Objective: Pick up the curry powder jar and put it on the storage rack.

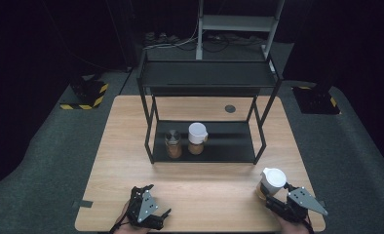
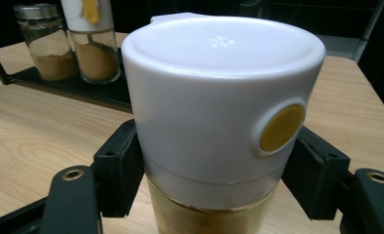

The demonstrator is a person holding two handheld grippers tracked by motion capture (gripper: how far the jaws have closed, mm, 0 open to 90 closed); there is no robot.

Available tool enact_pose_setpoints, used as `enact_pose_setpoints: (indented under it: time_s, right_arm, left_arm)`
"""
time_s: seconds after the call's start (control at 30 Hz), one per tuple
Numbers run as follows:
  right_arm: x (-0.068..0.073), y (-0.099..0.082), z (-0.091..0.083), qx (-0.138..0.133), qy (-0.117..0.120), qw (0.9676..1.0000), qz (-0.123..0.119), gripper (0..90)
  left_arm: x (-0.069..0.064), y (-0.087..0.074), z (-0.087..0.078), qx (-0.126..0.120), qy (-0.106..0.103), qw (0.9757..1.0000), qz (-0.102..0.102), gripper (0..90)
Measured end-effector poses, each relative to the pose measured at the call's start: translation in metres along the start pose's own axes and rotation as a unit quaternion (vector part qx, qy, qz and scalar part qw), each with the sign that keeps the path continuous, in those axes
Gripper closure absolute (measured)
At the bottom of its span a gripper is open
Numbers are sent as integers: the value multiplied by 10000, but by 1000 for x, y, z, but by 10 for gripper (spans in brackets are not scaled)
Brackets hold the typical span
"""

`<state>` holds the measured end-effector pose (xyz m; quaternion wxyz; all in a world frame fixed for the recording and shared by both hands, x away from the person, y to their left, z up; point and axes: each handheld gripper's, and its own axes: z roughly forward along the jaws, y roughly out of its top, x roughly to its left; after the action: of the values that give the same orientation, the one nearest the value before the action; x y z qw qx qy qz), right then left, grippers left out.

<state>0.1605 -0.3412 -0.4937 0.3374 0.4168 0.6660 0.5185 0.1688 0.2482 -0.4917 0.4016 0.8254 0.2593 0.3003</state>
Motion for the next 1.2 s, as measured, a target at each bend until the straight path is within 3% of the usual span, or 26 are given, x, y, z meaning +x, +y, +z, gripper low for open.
enact_pose_setpoints:
  time_s: [0.73,1.2]
  right_arm:
    - [25,13,28,-100,416,9990,-122,305]
    - [37,25,46,-117,533,9984,-115,305]
  left_arm:
    - [2,1,0,18,-66,10000,36,12]
    - [3,0,0,-11,-109,9999,55,12]
